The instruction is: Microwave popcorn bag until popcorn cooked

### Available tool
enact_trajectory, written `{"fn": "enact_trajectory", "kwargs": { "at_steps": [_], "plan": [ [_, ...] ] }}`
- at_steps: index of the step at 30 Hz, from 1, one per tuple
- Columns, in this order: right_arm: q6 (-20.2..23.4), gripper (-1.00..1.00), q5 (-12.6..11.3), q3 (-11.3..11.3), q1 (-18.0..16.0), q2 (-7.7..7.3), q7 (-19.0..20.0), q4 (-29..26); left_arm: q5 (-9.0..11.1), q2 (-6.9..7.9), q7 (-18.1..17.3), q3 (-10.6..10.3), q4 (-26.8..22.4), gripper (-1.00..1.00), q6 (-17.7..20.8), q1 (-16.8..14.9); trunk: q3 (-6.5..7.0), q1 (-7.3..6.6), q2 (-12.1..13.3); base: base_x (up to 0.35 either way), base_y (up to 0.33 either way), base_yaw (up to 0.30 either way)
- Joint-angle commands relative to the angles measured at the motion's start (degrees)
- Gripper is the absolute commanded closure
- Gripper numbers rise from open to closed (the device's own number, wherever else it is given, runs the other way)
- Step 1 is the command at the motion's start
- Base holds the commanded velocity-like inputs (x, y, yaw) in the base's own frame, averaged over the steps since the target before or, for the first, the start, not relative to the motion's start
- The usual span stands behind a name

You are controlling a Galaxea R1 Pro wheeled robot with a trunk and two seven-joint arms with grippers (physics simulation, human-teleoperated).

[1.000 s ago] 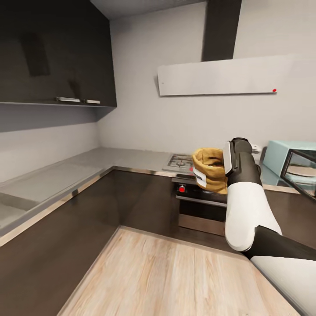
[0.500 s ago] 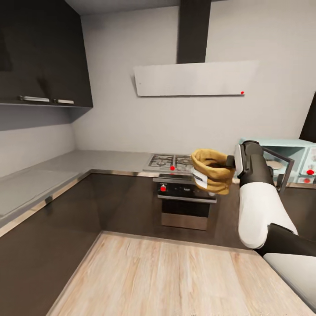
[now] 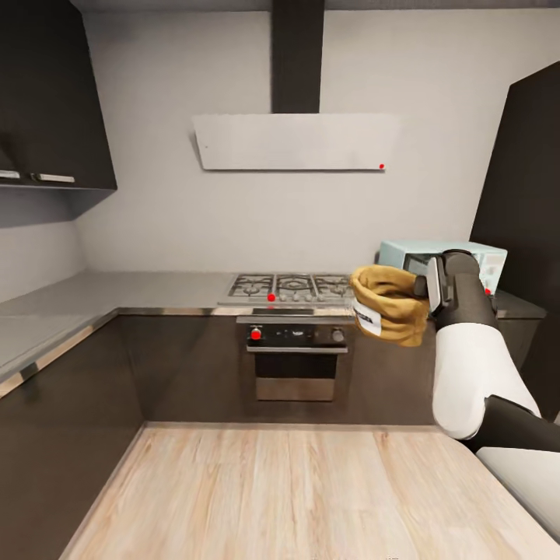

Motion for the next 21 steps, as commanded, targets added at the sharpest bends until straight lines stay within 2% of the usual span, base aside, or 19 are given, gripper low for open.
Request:
{"fn": "enact_trajectory", "kwargs": {
  "at_steps": [1, 12, 16, 21],
  "plan": [
    [0.2, 1.0, -0.2, 0.0, -0.1, 0.01, -0.3, 0.0, -0.3, -0.06, 0.1, 0.4, -0.1, -1.0, -0.1, 0.0, -0.06, 0.0, 0.0, 0.0, 0.0, -0.294],
    [0.2, 1.0, -0.1, 0.0, -0.1, 0.07, -0.3, 0.0, -0.2, -0.03, 0.1, 0.6, -0.1, -1.0, -0.1, 0.0, -0.06, 0.0, 0.0, 0.0, 0.0, -0.294],
    [0.2, 1.0, 0.0, 0.0, -0.1, 0.09, -0.6, 0.0, -0.4, -0.25, 0.1, 0.5, -0.1, -1.0, -0.2, 0.0, -0.06, 0.0, 0.0, -0.234, 0.0, -0.134],
    [0.2, 1.0, 1.7, 0.0, 0.0, 0.02, -0.8, 0.0, -0.4, -0.53, 1.1, 0.5, -0.1, -1.0, -0.2, 0.0, -0.06, 0.0, 0.0, -0.332, 0.0, -0.006]
  ]
}}
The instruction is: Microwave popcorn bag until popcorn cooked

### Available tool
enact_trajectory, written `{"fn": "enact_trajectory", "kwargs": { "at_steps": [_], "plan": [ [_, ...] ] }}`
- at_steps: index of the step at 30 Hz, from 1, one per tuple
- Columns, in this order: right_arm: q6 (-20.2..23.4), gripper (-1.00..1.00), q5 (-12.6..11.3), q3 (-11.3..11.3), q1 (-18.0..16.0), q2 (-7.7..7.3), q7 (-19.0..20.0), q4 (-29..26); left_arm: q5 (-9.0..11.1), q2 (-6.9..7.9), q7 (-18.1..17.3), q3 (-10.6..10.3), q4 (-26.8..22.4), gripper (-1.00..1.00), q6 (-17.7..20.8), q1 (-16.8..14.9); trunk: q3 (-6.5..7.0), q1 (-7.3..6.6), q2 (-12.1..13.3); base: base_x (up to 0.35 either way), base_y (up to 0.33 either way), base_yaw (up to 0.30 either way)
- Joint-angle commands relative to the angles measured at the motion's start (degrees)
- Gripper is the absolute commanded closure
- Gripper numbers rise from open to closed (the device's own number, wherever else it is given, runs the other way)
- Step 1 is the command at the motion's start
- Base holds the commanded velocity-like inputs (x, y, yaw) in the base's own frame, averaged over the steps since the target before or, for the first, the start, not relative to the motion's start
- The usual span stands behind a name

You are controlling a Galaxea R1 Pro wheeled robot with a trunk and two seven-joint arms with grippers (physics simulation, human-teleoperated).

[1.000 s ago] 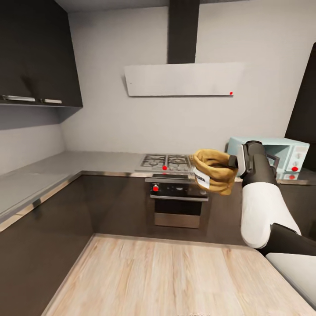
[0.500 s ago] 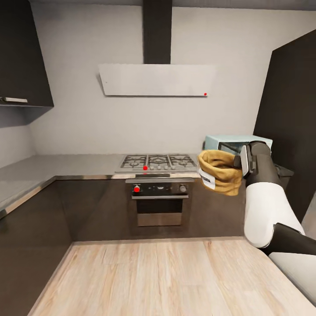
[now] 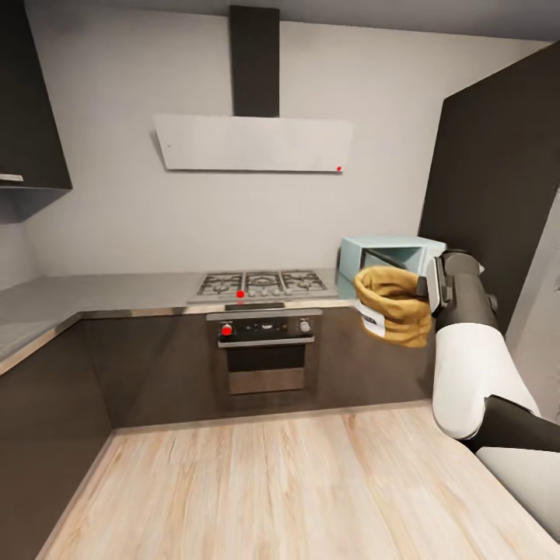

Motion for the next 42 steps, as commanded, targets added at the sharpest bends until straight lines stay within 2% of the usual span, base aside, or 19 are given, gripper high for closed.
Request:
{"fn": "enact_trajectory", "kwargs": {
  "at_steps": [1, 4, 12, 36, 39, 42],
  "plan": [
    [0.1, 1.0, -0.2, 0.0, -0.1, 0.0, -0.5, 0.0, -0.5, -0.15, 2.3, 0.4, -0.1, -1.0, 0.0, 0.0, -0.06, -0.04, 0.0, -0.338, 0.0, 0.0],
    [0.1, 1.0, -0.2, 0.0, -0.1, 0.0, -0.4, 0.0, -0.6, -0.2, 4.3, 0.4, -0.1, -1.0, 0.0, 0.0, -0.06, -0.04, 0.0, -0.338, 0.0, 0.0],
    [0.1, 1.0, -0.1, 0.0, 0.0, 0.01, -0.6, 0.0, -0.7, -0.13, 4.5, 0.4, -0.2, -1.0, -0.1, 0.0, -0.06, -0.04, 0.0, -0.275, 0.0, -0.09],
    [0.1, 1.0, -0.2, 0.0, -0.1, 0.0, -0.6, 0.0, -0.8, -0.3, 4.4, 0.4, -0.3, -1.0, -0.1, 0.0, -0.06, -0.04, 0.0, -0.004, 0.0, -0.295],
    [0.1, 1.0, -0.2, 0.0, -0.1, 0.0, -0.6, 0.0, -0.9, -1.27, 4.5, 0.3, -0.2, -1.0, -0.1, 0.0, -0.06, -0.04, 0.0, 0.0, 0.0, -0.297],
    [0.1, 1.0, -0.3, 0.0, -0.1, 0.0, -0.6, 0.0, -0.9, -1.58, 4.5, 0.2, -0.2, -1.0, 0.0, 0.0, -0.06, -0.04, 0.0, 0.044, 0.0, -0.297]
  ]
}}
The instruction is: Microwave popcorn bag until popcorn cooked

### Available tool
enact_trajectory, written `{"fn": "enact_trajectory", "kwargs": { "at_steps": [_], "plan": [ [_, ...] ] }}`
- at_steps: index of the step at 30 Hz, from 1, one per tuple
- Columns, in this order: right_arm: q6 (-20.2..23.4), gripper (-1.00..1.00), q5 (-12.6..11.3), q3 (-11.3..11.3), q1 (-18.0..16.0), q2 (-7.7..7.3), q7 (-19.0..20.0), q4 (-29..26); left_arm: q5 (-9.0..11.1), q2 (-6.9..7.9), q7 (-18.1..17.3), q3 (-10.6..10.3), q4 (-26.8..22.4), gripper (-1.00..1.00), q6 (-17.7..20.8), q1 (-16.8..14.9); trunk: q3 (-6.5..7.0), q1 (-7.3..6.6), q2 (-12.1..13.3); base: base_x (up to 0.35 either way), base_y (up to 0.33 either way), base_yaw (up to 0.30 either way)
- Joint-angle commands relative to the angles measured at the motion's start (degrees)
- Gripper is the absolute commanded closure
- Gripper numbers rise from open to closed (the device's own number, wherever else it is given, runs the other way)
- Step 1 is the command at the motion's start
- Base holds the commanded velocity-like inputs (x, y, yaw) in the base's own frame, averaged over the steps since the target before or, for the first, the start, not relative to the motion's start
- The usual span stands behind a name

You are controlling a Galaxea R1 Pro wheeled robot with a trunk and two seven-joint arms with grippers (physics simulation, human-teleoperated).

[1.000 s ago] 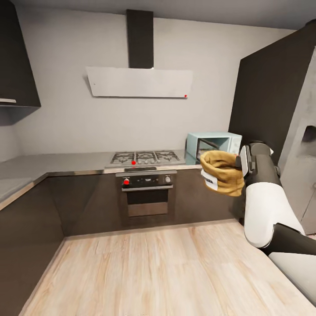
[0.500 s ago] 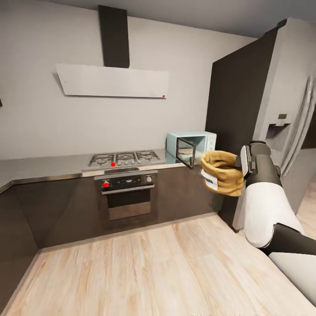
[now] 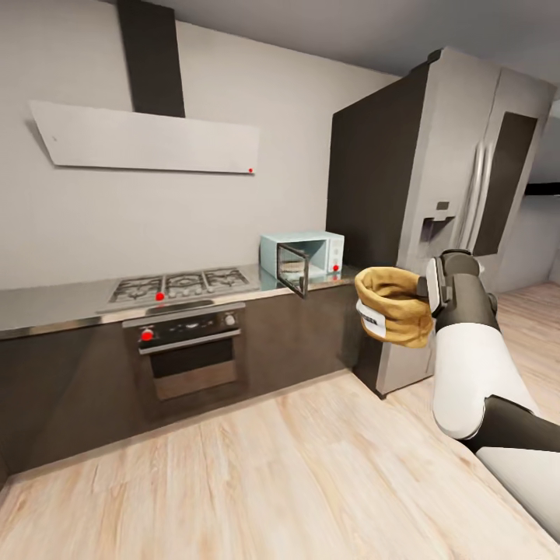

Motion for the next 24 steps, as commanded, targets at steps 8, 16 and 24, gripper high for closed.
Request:
{"fn": "enact_trajectory", "kwargs": {
  "at_steps": [8, 16, 24],
  "plan": [
    [0.1, 1.0, -0.3, 0.0, 0.0, 0.01, -0.6, 0.1, -0.2, -0.07, 0.2, 0.1, -0.1, -1.0, 0.4, 0.0, -0.06, 0.01, 0.0, 0.287, 0.0, -0.072],
    [0.1, 1.0, -0.3, 0.0, -0.1, 0.01, -0.6, 0.0, -0.2, -0.01, 0.2, 0.1, -0.1, -1.0, 0.5, 0.0, -0.06, 0.01, 0.0, 0.317, 0.0, 0.0],
    [0.1, 1.0, -0.7, -0.1, 0.0, 0.19, -0.4, 0.0, -0.1, 0.01, 0.3, 0.1, -0.1, -1.0, 0.5, 0.0, -0.06, 0.01, 0.0, 0.317, 0.0, 0.014]
  ]
}}
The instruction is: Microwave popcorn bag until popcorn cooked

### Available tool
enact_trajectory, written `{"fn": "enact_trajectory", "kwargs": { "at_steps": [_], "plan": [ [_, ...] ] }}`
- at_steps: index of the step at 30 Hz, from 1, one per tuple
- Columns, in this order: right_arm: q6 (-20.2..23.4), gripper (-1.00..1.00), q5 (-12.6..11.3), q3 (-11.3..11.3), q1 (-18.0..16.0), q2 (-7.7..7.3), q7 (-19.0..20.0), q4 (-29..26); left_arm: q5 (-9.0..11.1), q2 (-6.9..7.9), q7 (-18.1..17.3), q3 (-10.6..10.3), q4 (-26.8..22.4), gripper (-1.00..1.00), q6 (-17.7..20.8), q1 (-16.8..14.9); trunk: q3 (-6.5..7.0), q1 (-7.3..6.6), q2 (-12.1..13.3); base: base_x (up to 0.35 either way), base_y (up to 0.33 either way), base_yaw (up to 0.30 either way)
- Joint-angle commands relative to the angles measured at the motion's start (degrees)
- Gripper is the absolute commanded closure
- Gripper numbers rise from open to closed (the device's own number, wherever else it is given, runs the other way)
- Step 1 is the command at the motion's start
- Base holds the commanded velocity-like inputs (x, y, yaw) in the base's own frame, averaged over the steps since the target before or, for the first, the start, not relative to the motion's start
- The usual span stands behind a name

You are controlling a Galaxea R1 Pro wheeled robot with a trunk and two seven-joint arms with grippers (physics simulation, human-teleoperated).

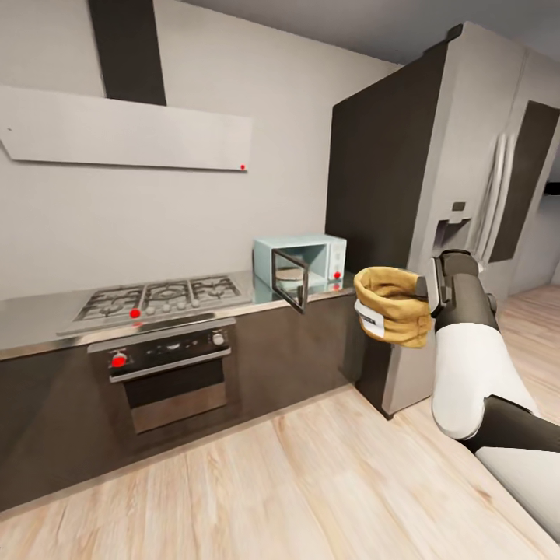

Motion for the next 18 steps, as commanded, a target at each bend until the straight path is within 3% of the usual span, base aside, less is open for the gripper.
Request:
{"fn": "enact_trajectory", "kwargs": {
  "at_steps": [1, 8, 11, 13, 15, 18],
  "plan": [
    [0.2, 1.0, -0.5, 0.0, -0.1, 0.01, -0.4, 0.0, -0.3, -0.03, 0.2, 0.4, -0.1, -1.0, 0.0, 0.0, -0.06, 0.03, 0.0, 0.317, 0.0, 0.167],
    [0.2, 1.0, -0.6, 0.0, -0.1, 0.06, -0.3, 0.0, -0.3, -0.03, 0.2, 0.4, -0.1, -1.0, -0.1, 0.0, -0.06, 0.03, 0.0, 0.317, 0.0, 0.25],
    [0.2, 1.0, -0.7, -0.1, -0.1, 0.0, -0.4, 0.0, -0.3, 0.0, 0.2, 0.4, -0.1, -1.0, -0.1, 0.0, -0.06, 0.03, 0.0, 0.317, 0.0, 0.082],
    [0.2, 1.0, -0.6, -0.4, 0.0, -0.64, -0.7, 0.0, -0.2, 0.0, 0.2, 0.4, -0.1, -1.0, -0.1, 0.0, -0.06, 0.03, 0.0, 0.317, 0.0, 0.01],
    [0.2, 1.0, -0.6, -0.5, -0.1, -2.2, -0.6, 0.0, -0.2, -0.03, 0.2, 0.4, -0.1, -1.0, -0.1, 0.0, -0.06, 0.03, 0.0, 0.317, 0.0, 0.001],
    [0.2, 1.0, -1.1, -0.5, -0.1, -2.33, 0.0, 0.0, -0.2, -0.03, 0.2, 0.4, -0.1, -1.0, -0.1, 0.0, -0.06, 0.03, 0.0, 0.317, 0.0, 0.0]
  ]
}}
